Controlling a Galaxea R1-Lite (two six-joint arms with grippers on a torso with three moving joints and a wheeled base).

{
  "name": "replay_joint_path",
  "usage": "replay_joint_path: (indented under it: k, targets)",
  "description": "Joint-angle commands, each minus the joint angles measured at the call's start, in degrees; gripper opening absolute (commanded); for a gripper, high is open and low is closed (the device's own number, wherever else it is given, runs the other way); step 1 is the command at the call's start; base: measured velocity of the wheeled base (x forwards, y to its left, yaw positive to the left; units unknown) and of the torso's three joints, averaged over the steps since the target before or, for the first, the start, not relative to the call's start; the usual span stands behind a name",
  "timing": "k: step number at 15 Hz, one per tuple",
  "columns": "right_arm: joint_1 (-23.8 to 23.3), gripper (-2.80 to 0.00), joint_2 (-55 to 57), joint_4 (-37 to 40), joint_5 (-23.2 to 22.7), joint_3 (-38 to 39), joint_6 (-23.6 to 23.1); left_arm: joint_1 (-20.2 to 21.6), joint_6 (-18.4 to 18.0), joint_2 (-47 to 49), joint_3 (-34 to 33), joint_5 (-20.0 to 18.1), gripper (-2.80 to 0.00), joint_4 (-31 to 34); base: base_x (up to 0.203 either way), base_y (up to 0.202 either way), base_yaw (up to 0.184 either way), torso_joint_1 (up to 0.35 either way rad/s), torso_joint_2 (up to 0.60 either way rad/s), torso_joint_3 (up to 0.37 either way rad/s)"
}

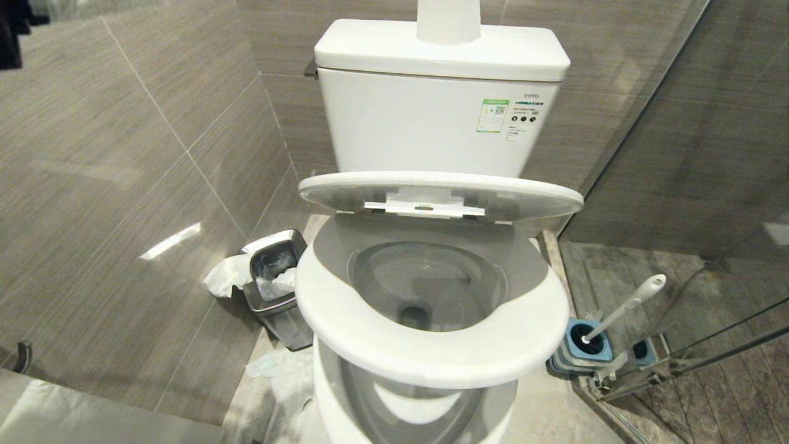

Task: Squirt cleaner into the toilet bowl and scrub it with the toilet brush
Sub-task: Close the toilet lid

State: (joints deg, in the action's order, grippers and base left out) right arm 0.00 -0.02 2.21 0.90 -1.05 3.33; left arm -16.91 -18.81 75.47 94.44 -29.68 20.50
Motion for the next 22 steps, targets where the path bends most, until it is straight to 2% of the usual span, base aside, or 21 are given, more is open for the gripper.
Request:
replay_joint_path:
  k: [1,4,9,10,14,17,20,22]
  targets:
    - [0.0,-2.80,0.0,0.0,0.0,0.0,0.0,-5.4,-9.8,0.7,-3.0,0.0,-2.80,3.0,0.000,0.000,0.000,0.000,0.00,0.000]
    - [0.0,-2.80,0.0,0.0,0.0,0.0,0.0,-10.4,-13.6,3.5,-4.6,3.1,-2.80,3.5,0.000,0.000,0.000,0.000,0.00,0.000]
    - [0.0,-2.80,0.0,0.0,0.0,0.0,0.0,-15.3,-14.3,8.9,-3.2,11.5,-2.80,3.4,0.000,0.000,0.000,0.000,0.00,0.000]
    - [0.0,-2.80,0.0,0.0,0.0,0.0,0.0,-16.2,-14.3,9.6,-3.2,12.2,-2.80,3.4,0.000,0.000,0.000,0.000,0.00,0.000]
    - [0.0,-2.80,0.0,0.0,0.0,0.0,0.0,-18.9,-15.0,12.3,-3.6,14.4,-2.80,3.5,0.000,0.000,0.000,0.000,0.00,0.000]
    - [0.0,-2.80,0.0,0.0,0.0,0.0,0.0,-20.1,-15.2,13.2,-4.2,14.5,-2.80,3.5,0.000,0.000,0.000,0.000,0.00,0.000]
    - [0.0,-2.80,0.0,0.0,0.0,0.0,0.0,-20.5,-17.9,13.2,-6.8,14.4,-2.80,5.5,0.000,0.000,0.000,0.000,0.00,0.000]
    - [0.0,-2.80,0.0,0.0,0.0,0.0,0.0,-21.5,-18.4,13.2,-8.4,14.4,-2.80,6.4,0.000,0.000,0.000,0.000,0.00,0.000]
